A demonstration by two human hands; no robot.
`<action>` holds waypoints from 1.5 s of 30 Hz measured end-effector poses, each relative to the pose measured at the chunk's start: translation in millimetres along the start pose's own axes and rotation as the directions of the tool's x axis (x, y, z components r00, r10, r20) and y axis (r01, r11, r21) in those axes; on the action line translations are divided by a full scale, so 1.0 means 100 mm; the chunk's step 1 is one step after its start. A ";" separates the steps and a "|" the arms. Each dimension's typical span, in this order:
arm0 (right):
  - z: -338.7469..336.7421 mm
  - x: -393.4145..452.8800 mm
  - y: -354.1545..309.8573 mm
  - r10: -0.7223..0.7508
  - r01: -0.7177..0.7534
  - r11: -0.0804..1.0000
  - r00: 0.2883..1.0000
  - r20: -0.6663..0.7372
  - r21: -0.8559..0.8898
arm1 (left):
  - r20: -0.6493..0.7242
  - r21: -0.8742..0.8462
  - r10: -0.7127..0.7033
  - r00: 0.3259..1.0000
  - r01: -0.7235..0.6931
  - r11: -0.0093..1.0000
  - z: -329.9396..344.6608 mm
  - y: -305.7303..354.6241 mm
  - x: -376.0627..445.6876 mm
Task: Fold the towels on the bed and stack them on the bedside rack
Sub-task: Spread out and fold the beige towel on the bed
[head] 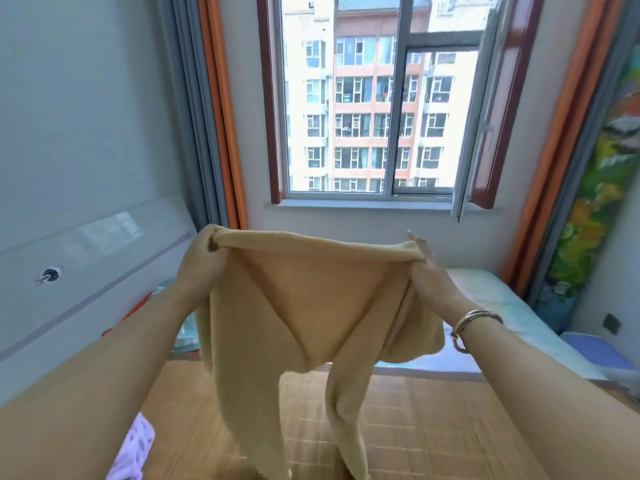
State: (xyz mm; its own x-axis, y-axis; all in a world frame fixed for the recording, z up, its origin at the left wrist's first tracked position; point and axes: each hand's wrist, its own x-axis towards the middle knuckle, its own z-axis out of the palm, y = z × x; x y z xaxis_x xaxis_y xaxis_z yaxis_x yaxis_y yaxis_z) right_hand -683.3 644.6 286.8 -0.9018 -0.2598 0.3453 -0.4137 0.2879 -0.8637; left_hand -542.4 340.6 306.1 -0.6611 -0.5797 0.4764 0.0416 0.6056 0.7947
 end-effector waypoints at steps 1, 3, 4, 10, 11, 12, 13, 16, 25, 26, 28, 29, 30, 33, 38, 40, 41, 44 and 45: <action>-0.03 -0.04 0.01 0.001 -0.001 1.000 1.000 0.003 -0.029 | 0.012 0.023 0.032 0.999 -0.032 0.999 -0.05 -0.01 -0.03; -0.05 -0.19 0.09 0.041 -0.039 0.996 0.999 0.026 -0.080 | 0.053 0.086 0.014 0.998 -0.019 0.996 -0.13 -0.11 -0.15; -0.04 -0.28 0.19 0.060 -0.054 0.989 0.997 0.043 -0.134 | 0.078 0.120 -0.009 0.997 0.000 0.993 -0.15 -0.18 -0.24; 0.10 -0.96 1.10 0.225 -0.077 0.793 0.959 0.173 -0.604 | 0.281 0.285 -0.152 0.947 0.069 0.956 -0.01 -0.82 -0.99; 0.14 -1.07 1.27 0.241 -0.063 0.756 0.952 0.188 -0.651 | 0.296 0.320 -0.193 0.935 0.093 0.943 0.02 -0.96 -1.12; 0.19 -1.23 1.44 0.268 -0.059 0.727 0.942 0.203 -0.685 | 0.317 0.367 -0.235 0.919 0.110 0.924 0.07 -1.15 -1.31; 0.24 -1.37 1.61 0.290 -0.062 0.708 0.934 0.209 -0.704 | 0.332 0.405 -0.260 0.907 0.112 0.907 0.13 -1.32 -1.48; 0.45 -1.86 2.20 0.400 -0.096 0.666 0.883 0.245 -0.740 | 0.367 0.452 -0.377 0.850 0.192 0.871 0.34 -1.97 -2.09; 0.86 -3.46 3.66 0.612 -0.123 0.535 0.739 0.282 -0.836 | 0.477 0.613 -0.567 0.671 0.208 0.762 0.78 -3.25 -3.83; 0.89 -3.62 3.77 0.620 -0.113 0.516 0.733 0.279 -0.849 | 0.486 0.626 -0.574 0.658 0.196 0.755 0.82 -3.34 -4.00; 0.93 -3.84 3.93 0.627 -0.090 0.486 0.728 0.276 -0.869 | 0.498 0.643 -0.593 0.633 0.189 0.742 0.88 -3.50 -4.23; 0.95 -3.97 4.01 0.628 -0.084 0.473 0.730 0.269 -0.877 | 0.505 0.650 -0.601 0.620 0.185 0.737 0.90 -3.56 -4.36; 0.96 -4.09 4.06 0.624 -0.082 0.465 0.736 0.261 -0.881 | 0.510 0.660 -0.613 0.604 0.183 0.728 0.90 -3.63 -4.49; 0.96 -4.38 4.08 0.585 -0.085 0.474 0.775 0.241 -0.876 | 0.483 0.716 -0.649 0.587 0.161 0.679 0.86 -3.76 -4.82; 0.87 -4.94 3.94 0.503 -0.032 0.496 0.825 0.257 -0.868 | 0.402 0.728 -0.632 0.662 0.188 0.659 0.58 -3.64 -5.32; 0.80 -5.24 3.86 0.504 -0.021 0.492 0.822 0.265 -0.870 | 0.384 0.744 -0.642 0.663 0.189 0.641 0.42 -3.53 -5.55; 0.77 -5.39 3.82 0.503 -0.010 0.495 0.818 0.278 -0.869 | 0.384 0.764 -0.648 0.657 0.167 0.623 0.34 -3.48 -5.66; 0.70 -5.72 3.76 0.497 0.007 0.524 0.810 0.313 -0.852 | 0.415 0.834 -0.691 0.592 0.055 0.549 0.18 -3.38 -5.89; 0.70 -5.80 3.73 0.496 0.021 0.524 0.806 0.324 -0.852 | 0.424 0.841 -0.701 0.574 0.037 0.539 0.15 -3.34 -5.95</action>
State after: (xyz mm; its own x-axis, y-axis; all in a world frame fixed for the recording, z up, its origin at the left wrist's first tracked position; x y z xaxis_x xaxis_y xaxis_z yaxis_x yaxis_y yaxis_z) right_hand -305.9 838.4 -261.1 -0.8910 -0.3656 -0.2690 -0.3417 0.9304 -0.1326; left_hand -174.1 491.4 -247.9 -0.7262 -0.5259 -0.4427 -0.6324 0.7637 0.1300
